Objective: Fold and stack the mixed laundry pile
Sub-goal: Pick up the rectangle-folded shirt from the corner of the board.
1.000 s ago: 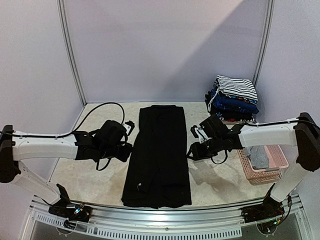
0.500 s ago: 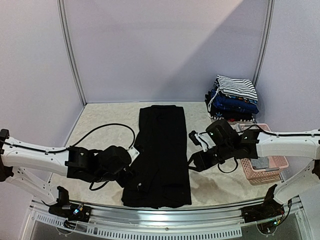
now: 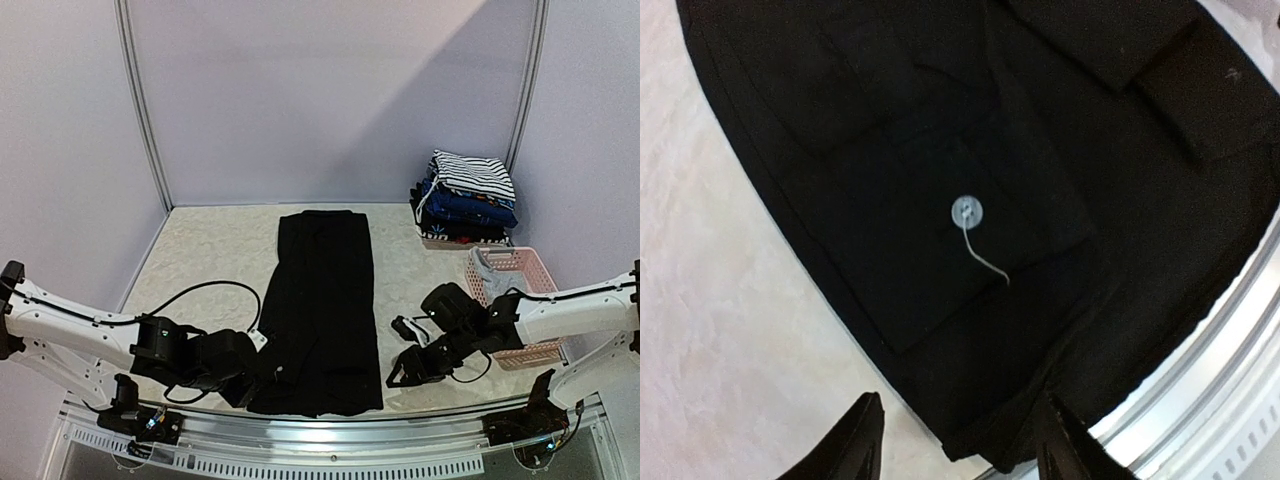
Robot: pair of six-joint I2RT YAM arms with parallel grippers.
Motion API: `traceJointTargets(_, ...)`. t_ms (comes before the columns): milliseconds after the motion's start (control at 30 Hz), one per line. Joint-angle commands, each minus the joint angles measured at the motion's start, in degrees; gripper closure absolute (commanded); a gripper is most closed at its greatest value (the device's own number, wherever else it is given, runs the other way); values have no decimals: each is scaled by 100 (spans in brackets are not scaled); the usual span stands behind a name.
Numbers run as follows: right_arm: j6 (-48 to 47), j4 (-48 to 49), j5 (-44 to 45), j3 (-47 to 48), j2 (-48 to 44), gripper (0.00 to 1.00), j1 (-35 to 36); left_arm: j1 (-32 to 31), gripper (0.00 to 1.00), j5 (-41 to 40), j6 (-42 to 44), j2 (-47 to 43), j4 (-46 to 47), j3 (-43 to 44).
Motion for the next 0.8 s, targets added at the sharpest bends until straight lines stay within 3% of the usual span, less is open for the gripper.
traceJointTargets(0,718,363,-84,-157,-109,51,320,-222,47,369,-580,-200,-21,-291)
traceJointTargets(533,1397,1514,135,-345,946,53,873,-279,48,95,-1021,-149,481,-916)
traceJointTargets(767,1379,1534,47,-225,1278,67,964,-275,48,270,-1007,82,822,-957)
